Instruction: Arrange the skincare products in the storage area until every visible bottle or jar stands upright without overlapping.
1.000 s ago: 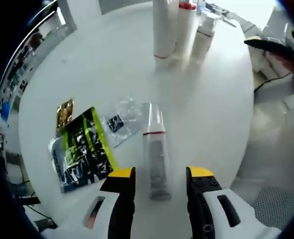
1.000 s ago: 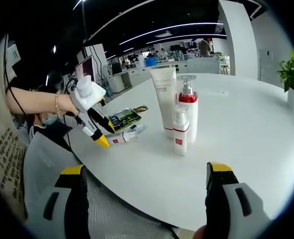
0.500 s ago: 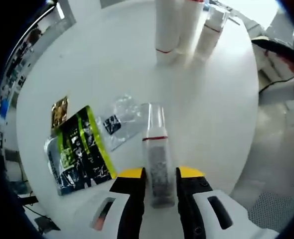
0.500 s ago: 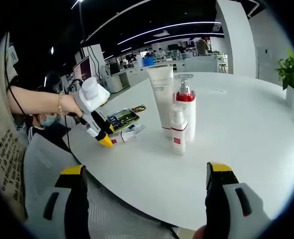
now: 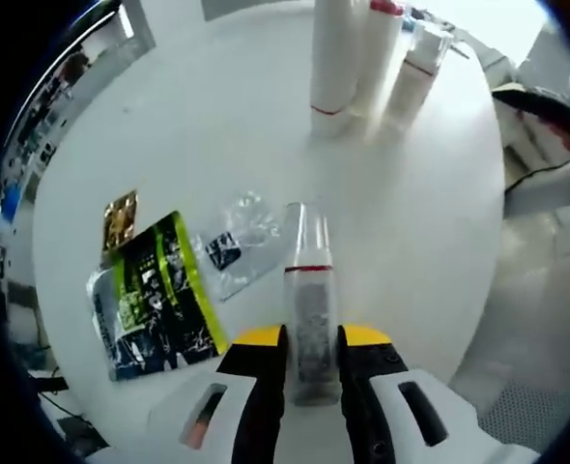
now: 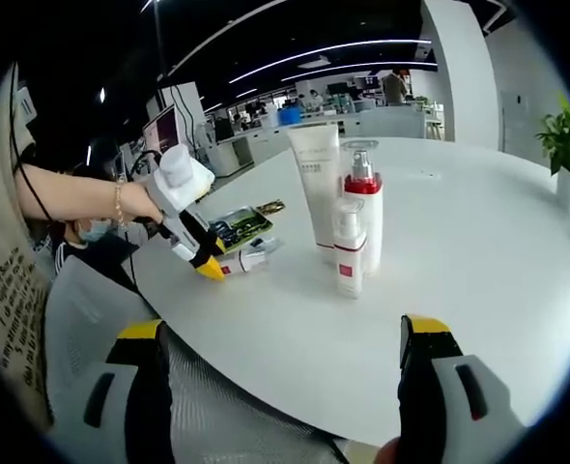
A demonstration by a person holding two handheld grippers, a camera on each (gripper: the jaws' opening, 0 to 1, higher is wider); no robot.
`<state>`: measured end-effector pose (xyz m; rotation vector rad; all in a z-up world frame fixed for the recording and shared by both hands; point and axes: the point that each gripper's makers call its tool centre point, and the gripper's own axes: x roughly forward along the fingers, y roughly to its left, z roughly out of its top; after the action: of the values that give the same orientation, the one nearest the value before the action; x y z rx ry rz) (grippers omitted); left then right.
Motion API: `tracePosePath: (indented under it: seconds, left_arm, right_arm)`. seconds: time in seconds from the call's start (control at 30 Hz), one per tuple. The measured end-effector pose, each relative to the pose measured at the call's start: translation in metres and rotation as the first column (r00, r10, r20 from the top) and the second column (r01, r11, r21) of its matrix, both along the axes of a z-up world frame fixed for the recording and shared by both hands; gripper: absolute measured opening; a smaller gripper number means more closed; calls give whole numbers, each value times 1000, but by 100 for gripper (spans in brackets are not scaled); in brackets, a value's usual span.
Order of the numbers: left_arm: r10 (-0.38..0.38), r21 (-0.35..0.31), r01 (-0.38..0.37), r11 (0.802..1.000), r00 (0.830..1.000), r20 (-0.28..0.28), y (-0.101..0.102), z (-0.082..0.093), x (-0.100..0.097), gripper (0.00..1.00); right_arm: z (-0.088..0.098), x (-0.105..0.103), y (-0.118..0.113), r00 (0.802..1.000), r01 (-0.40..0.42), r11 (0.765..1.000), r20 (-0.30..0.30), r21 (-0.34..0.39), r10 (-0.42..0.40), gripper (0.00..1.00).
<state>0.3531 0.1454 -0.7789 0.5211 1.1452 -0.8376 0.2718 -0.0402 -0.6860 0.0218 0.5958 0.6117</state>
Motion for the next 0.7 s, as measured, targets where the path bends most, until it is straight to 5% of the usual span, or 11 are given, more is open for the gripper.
tracePosePath:
  seconds: [0.4, 0.7]
  left_arm:
    - [77, -102, -78, 992, 997, -7, -2, 16, -7, 16]
    - [151, -188, -148, 971, 989, -1, -3, 36, -11, 16]
  right_arm:
    - [5, 2, 0, 1000, -9, 1000, 6, 21, 9, 97]
    - [26, 8, 7, 999, -31, 997, 40, 65, 28, 96]
